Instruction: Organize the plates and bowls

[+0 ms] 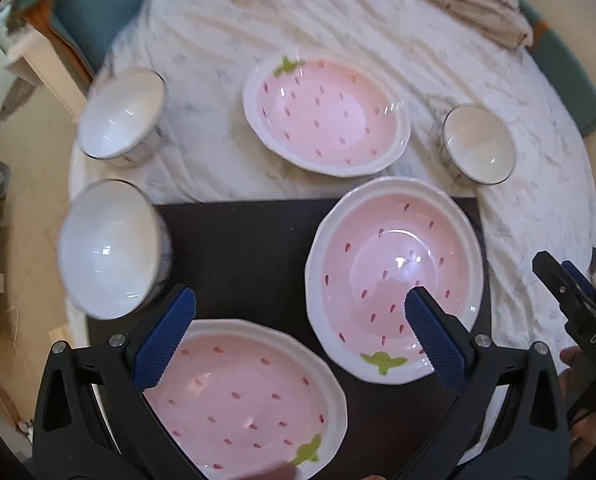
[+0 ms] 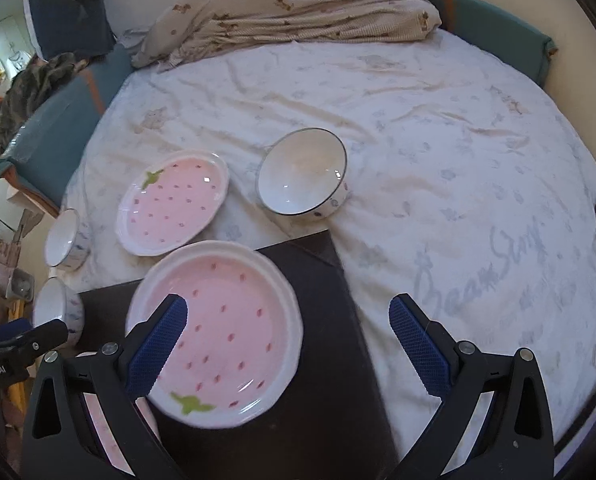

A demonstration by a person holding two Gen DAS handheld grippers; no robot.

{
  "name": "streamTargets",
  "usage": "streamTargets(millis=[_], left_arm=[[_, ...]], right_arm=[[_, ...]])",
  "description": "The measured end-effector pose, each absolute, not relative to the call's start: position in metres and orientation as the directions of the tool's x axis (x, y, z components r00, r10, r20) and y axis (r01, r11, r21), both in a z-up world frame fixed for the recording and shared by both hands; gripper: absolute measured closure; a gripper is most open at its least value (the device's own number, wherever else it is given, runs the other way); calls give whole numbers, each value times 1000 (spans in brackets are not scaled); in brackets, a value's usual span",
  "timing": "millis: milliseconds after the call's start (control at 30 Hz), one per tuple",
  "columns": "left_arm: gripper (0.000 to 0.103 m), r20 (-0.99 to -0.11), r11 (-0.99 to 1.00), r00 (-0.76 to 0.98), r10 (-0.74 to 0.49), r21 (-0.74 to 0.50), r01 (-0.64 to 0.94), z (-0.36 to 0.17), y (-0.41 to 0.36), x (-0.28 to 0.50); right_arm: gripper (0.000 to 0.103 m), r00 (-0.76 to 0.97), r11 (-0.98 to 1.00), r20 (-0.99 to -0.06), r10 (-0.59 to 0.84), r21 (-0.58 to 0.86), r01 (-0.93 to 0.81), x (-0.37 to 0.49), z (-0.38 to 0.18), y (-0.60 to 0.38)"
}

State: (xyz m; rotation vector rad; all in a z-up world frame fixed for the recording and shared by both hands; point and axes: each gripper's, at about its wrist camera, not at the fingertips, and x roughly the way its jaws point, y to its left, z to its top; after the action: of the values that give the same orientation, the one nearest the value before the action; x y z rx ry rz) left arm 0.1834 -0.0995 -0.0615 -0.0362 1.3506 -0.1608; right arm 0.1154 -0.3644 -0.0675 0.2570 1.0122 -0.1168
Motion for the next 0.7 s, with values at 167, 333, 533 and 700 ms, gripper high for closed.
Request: streamTargets(millis=[167, 333, 533, 700], left_arm=[[8, -974, 987, 167, -153, -143, 69, -87, -106, 197], [28, -971, 983, 148, -186, -185, 18, -110, -104, 208], [52, -968, 971, 71, -239, -241, -8, -137, -106, 216], [81, -968, 968, 4, -253, -253, 8, -156, -110, 211]], right_arm=[[3, 452, 940, -883, 125, 251, 231, 132, -109, -390], [46, 318, 866, -886, 337, 424, 265, 141, -153, -405], [64, 247, 812, -862, 442, 502, 299, 139, -180, -404], [70, 226, 815, -858, 462, 511, 274, 142, -187, -396]])
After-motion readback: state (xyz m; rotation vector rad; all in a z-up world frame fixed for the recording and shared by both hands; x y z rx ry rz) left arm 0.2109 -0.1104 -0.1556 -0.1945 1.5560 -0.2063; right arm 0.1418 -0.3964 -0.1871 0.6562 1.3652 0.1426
